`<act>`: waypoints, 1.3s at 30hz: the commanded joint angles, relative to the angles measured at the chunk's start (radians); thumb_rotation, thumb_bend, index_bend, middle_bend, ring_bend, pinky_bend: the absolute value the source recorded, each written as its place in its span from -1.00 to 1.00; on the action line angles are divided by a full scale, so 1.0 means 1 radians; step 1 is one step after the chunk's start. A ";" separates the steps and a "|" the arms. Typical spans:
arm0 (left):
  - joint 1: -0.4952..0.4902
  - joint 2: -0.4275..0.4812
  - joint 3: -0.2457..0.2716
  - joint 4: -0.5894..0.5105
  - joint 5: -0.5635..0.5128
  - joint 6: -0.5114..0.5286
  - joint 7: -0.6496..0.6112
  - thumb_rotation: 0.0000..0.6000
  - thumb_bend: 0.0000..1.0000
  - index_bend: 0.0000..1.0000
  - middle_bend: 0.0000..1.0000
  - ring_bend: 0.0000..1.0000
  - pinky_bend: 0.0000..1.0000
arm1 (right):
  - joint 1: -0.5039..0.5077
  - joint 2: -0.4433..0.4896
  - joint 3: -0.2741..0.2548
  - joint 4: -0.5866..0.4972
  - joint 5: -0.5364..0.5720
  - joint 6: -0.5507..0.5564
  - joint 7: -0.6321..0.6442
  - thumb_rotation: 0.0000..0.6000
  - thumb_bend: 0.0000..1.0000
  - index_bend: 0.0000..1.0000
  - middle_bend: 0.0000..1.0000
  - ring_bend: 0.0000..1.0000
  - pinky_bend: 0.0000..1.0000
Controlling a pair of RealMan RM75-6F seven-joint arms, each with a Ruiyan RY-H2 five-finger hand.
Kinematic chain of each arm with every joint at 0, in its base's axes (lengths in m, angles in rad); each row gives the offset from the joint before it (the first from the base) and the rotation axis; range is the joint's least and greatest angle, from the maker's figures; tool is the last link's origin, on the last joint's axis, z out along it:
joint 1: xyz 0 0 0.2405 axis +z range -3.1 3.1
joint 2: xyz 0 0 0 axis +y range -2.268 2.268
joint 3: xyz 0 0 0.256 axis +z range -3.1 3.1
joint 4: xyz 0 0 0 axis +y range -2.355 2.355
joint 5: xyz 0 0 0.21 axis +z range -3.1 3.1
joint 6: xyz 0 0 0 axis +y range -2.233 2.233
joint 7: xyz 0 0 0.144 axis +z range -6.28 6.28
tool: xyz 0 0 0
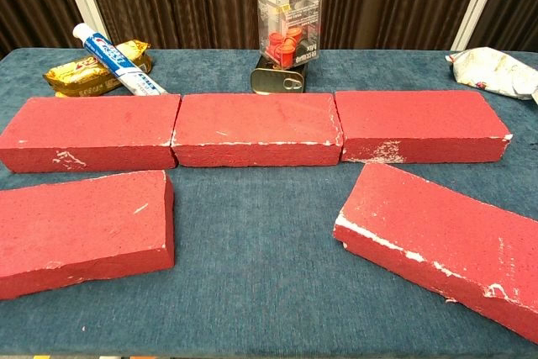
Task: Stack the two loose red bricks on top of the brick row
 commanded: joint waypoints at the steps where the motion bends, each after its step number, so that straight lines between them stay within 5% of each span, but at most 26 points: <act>1: 0.000 -0.002 0.001 0.003 0.002 0.000 -0.003 1.00 -1.00 -1.00 -1.00 -1.00 -1.00 | 0.000 0.001 0.001 -0.002 -0.001 0.001 -0.001 1.00 -0.93 -1.00 -1.00 -1.00 -1.00; 21: -0.051 -0.050 0.100 -0.168 -0.011 -0.223 -0.016 1.00 -1.00 -1.00 -1.00 -1.00 -1.00 | 0.014 0.010 0.011 0.017 0.016 -0.019 0.029 1.00 -0.93 -1.00 -1.00 -1.00 -1.00; 39: -0.102 -0.197 0.070 -0.258 -0.213 -0.319 0.229 1.00 -1.00 -1.00 -1.00 -1.00 -1.00 | 0.012 0.005 0.012 0.048 0.022 -0.017 0.056 1.00 -0.93 -1.00 -1.00 -1.00 -1.00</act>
